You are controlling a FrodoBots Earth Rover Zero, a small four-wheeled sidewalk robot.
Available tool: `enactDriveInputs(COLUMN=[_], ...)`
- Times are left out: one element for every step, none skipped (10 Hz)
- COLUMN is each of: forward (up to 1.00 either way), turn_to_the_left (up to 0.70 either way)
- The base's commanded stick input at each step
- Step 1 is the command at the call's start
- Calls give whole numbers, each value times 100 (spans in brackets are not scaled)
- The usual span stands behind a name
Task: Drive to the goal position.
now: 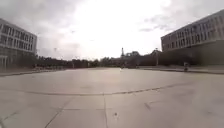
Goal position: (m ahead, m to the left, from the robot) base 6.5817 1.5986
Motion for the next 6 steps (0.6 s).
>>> enactDriveInputs(forward=[70, 70, 70, 70, 70, 70], turn_to_the_left=[0, 0, 0, 1, 5, 11])
